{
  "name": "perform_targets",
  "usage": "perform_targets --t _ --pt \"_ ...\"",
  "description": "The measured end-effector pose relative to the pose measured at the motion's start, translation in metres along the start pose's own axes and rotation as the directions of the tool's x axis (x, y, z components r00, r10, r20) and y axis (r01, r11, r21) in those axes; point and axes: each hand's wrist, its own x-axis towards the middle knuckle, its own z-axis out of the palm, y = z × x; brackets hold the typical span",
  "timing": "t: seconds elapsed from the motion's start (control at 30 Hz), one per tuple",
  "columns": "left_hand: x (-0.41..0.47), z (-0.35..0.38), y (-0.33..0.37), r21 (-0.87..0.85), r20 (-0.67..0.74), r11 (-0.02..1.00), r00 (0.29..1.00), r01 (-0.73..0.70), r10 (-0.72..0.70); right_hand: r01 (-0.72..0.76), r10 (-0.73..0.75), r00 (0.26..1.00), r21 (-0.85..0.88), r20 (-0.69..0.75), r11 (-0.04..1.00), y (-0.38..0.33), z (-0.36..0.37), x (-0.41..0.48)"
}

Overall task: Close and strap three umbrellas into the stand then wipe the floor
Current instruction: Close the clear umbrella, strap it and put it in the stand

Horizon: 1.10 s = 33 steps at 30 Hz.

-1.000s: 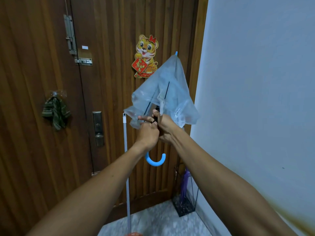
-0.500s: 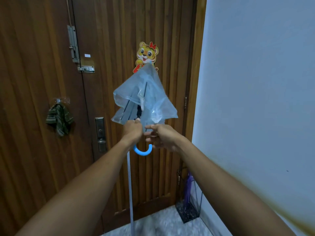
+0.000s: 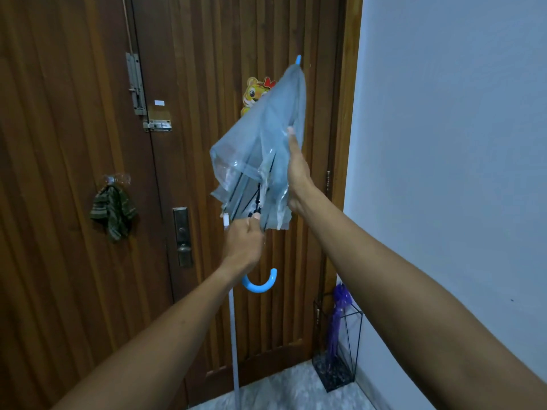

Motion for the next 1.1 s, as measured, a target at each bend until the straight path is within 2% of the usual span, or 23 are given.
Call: perform_targets --t 0.1,0.27,0.33,0.43,0.47,0.5,0.57,0.6,0.63,0.7,0.8,0.87,0.93,1.0,1.1 --pt "-0.002 0.006 0.007 0.021 0.004 0.998 0.998 -0.067 0.067 0.090 -0.091 0.994 -0.012 -0.068 0.996 -0.009 0.016 -0.029" --pt "-0.009 0.007 0.008 0.020 0.015 0.988 0.988 -0.153 0.153 0.098 -0.089 0.988 0.064 -0.126 0.993 -0.002 0.008 -0.022" --pt "-0.012 0.004 0.008 0.026 0.085 0.988 0.985 -0.153 0.150 0.133 -0.122 0.977 0.054 -0.174 0.990 0.001 0.006 -0.019" --pt "-0.017 -0.004 0.006 0.128 0.270 0.978 0.955 -0.167 0.128 0.167 -0.162 0.968 0.011 -0.191 0.986 0.007 -0.004 -0.016" --pt "-0.019 -0.009 0.004 0.142 0.270 0.971 0.951 -0.191 0.147 0.171 -0.171 0.968 -0.017 -0.185 0.985 0.009 -0.009 -0.016" --pt "-0.020 -0.014 0.003 0.136 0.212 0.965 0.958 -0.226 0.195 0.173 -0.179 0.968 -0.049 -0.173 0.984 0.010 -0.014 -0.017" --pt "-0.017 -0.027 0.007 0.161 -0.041 0.950 0.960 -0.267 0.277 0.174 -0.189 0.972 -0.113 -0.138 0.978 0.012 -0.021 -0.022" --pt "-0.012 -0.032 0.012 0.187 -0.177 0.952 0.945 -0.241 0.274 0.181 -0.197 0.975 -0.143 -0.106 0.973 0.013 -0.022 -0.027" --pt "-0.005 -0.036 0.019 0.189 -0.280 0.963 0.929 -0.195 0.243 0.196 -0.209 0.976 -0.166 -0.060 0.966 0.014 -0.022 -0.032" --pt "0.017 -0.040 0.032 0.096 -0.321 0.993 0.942 -0.067 0.094 0.238 -0.230 0.971 -0.202 0.059 0.950 0.020 -0.019 -0.040" --pt "0.049 -0.042 0.051 -0.242 -0.090 0.957 0.978 0.161 -0.187 0.309 -0.240 0.932 -0.251 0.270 0.917 0.027 -0.012 -0.052" --pt "0.066 -0.042 0.054 -0.416 0.020 0.878 0.968 0.236 -0.251 0.357 -0.231 0.877 -0.251 0.421 0.900 0.032 -0.009 -0.059" --pt "0.078 -0.042 0.049 -0.459 0.018 0.846 0.954 0.273 -0.298 0.391 -0.196 0.828 -0.289 0.526 0.874 0.034 -0.010 -0.061" --pt "0.081 -0.041 0.044 -0.480 0.013 0.823 0.941 0.303 -0.339 0.406 -0.139 0.807 -0.370 0.574 0.836 0.032 -0.013 -0.058" --pt "0.077 -0.038 0.042 -0.486 -0.036 0.824 0.935 0.292 -0.352 0.426 -0.107 0.878 -0.663 0.466 0.615 0.025 -0.018 -0.054"
